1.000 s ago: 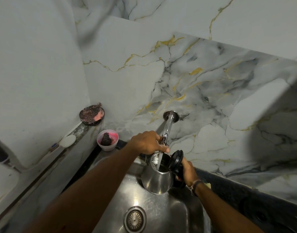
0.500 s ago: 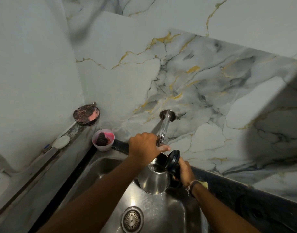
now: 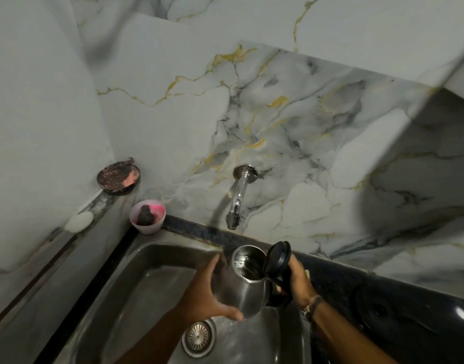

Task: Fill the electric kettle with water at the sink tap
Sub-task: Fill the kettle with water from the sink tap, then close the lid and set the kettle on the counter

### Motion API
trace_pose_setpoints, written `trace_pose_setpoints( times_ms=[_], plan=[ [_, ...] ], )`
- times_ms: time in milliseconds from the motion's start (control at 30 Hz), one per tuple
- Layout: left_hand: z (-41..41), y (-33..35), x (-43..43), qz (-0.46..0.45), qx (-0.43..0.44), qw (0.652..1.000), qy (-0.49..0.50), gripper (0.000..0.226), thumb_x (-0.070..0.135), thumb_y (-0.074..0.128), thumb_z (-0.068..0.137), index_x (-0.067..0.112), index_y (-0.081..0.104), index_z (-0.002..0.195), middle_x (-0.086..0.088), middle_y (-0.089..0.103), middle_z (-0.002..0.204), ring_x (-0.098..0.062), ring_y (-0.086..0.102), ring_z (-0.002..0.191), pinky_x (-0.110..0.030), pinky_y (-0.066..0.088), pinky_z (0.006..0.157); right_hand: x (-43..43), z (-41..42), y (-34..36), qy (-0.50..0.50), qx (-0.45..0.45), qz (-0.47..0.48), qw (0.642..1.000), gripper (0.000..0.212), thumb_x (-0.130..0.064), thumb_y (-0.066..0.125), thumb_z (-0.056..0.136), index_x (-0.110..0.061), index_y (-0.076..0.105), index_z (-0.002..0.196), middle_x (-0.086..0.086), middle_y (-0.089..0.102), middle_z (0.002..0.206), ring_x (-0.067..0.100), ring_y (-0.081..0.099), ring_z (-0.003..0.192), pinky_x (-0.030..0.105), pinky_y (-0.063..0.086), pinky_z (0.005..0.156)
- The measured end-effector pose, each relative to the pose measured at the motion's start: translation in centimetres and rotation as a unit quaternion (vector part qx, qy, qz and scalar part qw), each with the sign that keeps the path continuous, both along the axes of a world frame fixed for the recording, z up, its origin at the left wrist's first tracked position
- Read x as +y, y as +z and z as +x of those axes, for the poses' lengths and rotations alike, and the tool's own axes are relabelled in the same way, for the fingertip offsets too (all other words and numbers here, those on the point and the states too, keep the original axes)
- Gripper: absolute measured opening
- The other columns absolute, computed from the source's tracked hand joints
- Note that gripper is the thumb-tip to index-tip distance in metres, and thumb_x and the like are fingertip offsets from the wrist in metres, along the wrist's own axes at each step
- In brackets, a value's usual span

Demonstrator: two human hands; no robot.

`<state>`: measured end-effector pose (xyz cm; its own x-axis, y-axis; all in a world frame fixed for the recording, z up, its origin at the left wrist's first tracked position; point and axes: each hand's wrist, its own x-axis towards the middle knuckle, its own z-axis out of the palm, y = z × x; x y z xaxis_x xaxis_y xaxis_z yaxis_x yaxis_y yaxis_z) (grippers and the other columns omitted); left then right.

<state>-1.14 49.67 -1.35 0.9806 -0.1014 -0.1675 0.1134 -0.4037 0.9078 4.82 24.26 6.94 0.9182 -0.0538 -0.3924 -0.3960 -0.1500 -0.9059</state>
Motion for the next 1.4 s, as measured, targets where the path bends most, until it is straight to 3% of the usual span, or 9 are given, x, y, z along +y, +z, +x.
trace_pose_setpoints(
  times_ms=[167,333,500,567,700,867,967,1100,1400],
  plan=[
    [-3.8,0.1,-7.9,-0.080,0.003,0.997,0.019,0.177,0.062,0.115,0.020,0.036,0.027,0.172,0.015,0.049,0.167,-0.015,0.048,0.153,-0.046,0.046,0.125,-5.0,-5.9,2.7,0.002,0.010,0.035,0.999,0.071,-0.079,0.057,0.075,-0.011,0.080,0.071,0.012,0.067,0.060,0.021,0.061,0.051,0.027,0.043,0.046],
    [-7.3,0.8,-15.2,-0.144,-0.052,0.988,0.010,0.169,0.057,0.117,0.024,0.043,0.032,0.169,0.025,0.057,0.159,0.000,0.052,0.148,-0.025,0.048,0.118,-11.4,-10.4,6.3,0.025,0.000,0.020,1.000,0.061,-0.071,0.057,0.074,-0.015,0.079,0.073,0.012,0.059,0.056,0.017,0.051,0.045,0.029,0.038,0.046],
    [-8.8,2.3,-22.0,-0.115,-0.091,0.989,-0.005,0.151,0.063,0.115,0.031,0.043,0.043,0.162,0.016,0.069,0.149,-0.007,0.066,0.136,-0.042,0.061,0.107,-18.4,-12.2,9.1,0.059,0.053,-0.044,0.996,0.074,-0.073,0.063,0.070,-0.002,0.083,0.079,0.022,0.058,0.059,0.023,0.051,0.042,0.029,0.041,0.045],
    [-9.4,3.0,-24.9,-0.116,-0.100,0.988,-0.017,0.145,0.057,0.116,0.036,0.040,0.046,0.161,0.013,0.071,0.147,-0.010,0.070,0.133,-0.044,0.064,0.104,-21.3,-12.8,9.7,0.070,0.072,-0.081,0.992,0.086,-0.072,0.066,0.070,0.010,0.078,0.090,0.027,0.058,0.069,0.025,0.050,0.044,0.032,0.040,0.048],
    [-11.0,5.1,-32.0,-0.096,-0.140,0.985,-0.031,0.131,0.041,0.119,0.046,0.043,0.051,0.159,0.013,0.071,0.149,-0.007,0.070,0.134,-0.021,0.061,0.101,-27.4,-14.5,11.0,0.065,0.109,-0.199,0.972,0.070,-0.077,0.069,0.063,-0.011,0.086,0.077,0.010,0.071,0.055,0.025,0.058,0.043,0.032,0.042,0.054],
    [-13.3,4.8,-39.6,-0.087,-0.164,0.982,-0.020,0.137,0.052,0.117,0.042,0.055,0.044,0.158,0.012,0.067,0.153,-0.007,0.065,0.139,-0.044,0.059,0.112,-33.3,-15.6,10.2,0.070,0.105,-0.284,0.951,0.069,-0.089,0.067,0.050,-0.032,0.088,0.083,-0.004,0.086,0.084,0.026,0.079,0.070,0.037,0.062,0.079],
    [-15.3,4.3,-44.0,-0.080,-0.160,0.983,0.029,0.135,0.059,0.115,0.038,0.070,0.039,0.150,0.016,0.069,0.148,0.000,0.066,0.134,-0.029,0.060,0.108,-36.7,-15.9,9.1,0.097,0.084,-0.330,0.935,0.081,-0.097,0.059,0.050,-0.030,0.085,0.089,-0.002,0.083,0.111,0.031,0.075,0.104,0.049,0.056,0.106],
    [-14.7,4.7,-47.4,-0.065,-0.148,0.986,0.043,0.131,0.056,0.114,0.043,0.043,0.052,0.157,0.017,0.070,0.149,-0.001,0.069,0.132,-0.007,0.051,0.101,-40.4,-15.5,8.2,0.106,0.044,-0.335,0.935,0.080,-0.100,0.055,0.055,-0.031,0.081,0.088,-0.007,0.082,0.099,0.024,0.074,0.099,0.048,0.056,0.104],
    [-7.1,3.2,-50.1,-0.028,-0.134,0.986,0.091,0.138,0.041,0.116,0.032,0.040,0.048,0.152,0.014,0.070,0.143,-0.009,0.067,0.131,-0.048,0.059,0.109,-43.0,-8.8,8.7,0.103,-0.020,-0.302,0.948,0.066,-0.092,0.053,0.065,-0.046,0.081,0.102,-0.004,0.084,0.116,0.032,0.072,0.115,0.047,0.054,0.104]
  ],
)
